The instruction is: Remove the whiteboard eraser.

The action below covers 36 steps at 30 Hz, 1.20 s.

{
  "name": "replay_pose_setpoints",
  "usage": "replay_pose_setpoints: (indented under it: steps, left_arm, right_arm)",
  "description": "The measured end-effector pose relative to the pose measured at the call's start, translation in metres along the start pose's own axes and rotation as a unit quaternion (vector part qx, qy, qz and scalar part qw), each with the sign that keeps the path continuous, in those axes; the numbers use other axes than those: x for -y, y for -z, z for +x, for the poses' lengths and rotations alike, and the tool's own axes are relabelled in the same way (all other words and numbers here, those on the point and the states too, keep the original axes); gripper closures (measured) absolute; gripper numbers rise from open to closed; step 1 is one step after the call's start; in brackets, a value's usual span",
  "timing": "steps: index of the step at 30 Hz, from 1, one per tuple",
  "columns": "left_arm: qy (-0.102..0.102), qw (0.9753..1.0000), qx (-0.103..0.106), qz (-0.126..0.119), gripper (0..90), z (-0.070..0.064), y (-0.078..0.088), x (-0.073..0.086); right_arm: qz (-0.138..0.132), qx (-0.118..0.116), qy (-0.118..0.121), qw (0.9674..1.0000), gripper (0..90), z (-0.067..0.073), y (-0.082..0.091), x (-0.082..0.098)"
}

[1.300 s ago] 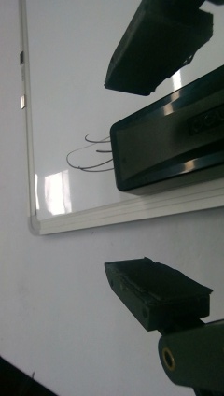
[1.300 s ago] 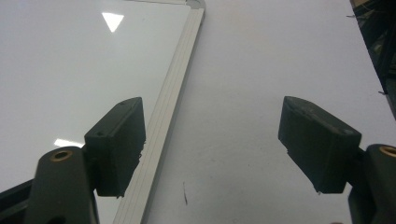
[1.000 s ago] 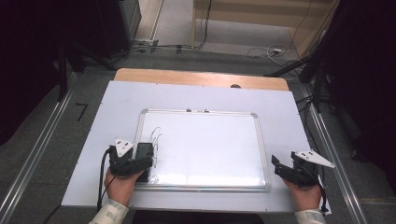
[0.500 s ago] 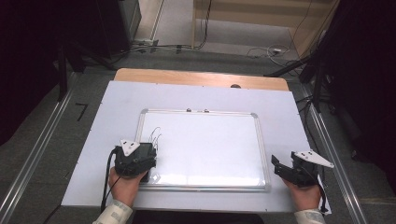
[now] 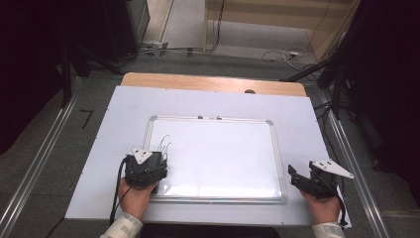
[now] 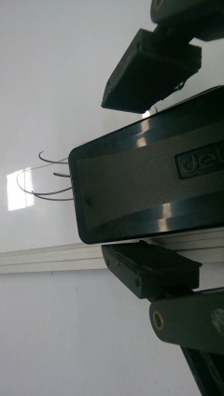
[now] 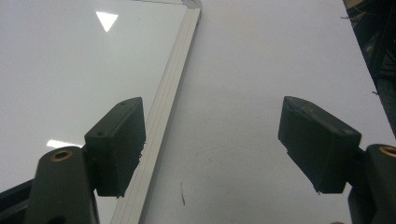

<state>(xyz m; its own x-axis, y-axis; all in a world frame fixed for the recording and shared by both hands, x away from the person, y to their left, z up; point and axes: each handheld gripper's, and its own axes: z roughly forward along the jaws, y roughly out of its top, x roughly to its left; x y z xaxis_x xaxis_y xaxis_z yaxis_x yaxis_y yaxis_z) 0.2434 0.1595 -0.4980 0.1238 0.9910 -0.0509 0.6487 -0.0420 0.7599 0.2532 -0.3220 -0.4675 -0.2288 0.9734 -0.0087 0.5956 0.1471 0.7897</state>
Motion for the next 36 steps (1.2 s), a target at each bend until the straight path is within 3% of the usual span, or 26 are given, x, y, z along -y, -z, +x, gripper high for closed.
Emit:
replay_pose_setpoints:
  steps: [6, 12, 15, 24, 27, 36]
  left_arm:
    - [-0.002, 1.0, 0.002, 0.004, 26.1, 0.0001, -0.0007, -0.0009]
    - [0.0, 1.0, -0.004, 0.001, 35.5, 0.0001, 0.0001, -0.0015]
    - [-0.012, 0.9999, -0.009, 0.001, 40.1, -0.0027, 0.0013, -0.0019]
    - [-0.018, 0.9996, -0.024, -0.002, 39.9, -0.0071, 0.0003, -0.0007]
    - [-0.016, 0.9996, -0.023, 0.009, 36.5, -0.0086, -0.0044, 0.0015]
    - [-0.019, 0.9995, -0.023, 0.011, 40.4, -0.008, -0.0032, 0.0002]
  right_arm:
    - [0.0, 0.002, 0.0, 1.0, 21.8, 0.0005, -0.0001, 0.0]
    - [0.0, 0.003, 0.001, 1.0, 21.9, 0.0006, -0.0003, 0.0001]
    - [0.0, 0.003, 0.0, 1.0, 22.0, 0.0009, -0.0001, 0.0001]
    - [-0.003, 0.005, 0.0, 1.0, 22.0, 0.0012, 0.0005, 0.0]
    - [-0.003, 0.005, 0.001, 1.0, 22.0, 0.0017, 0.0005, 0.0001]
    - [-0.004, 0.006, 0.002, 1.0, 22.0, 0.002, 0.0004, 0.0001]
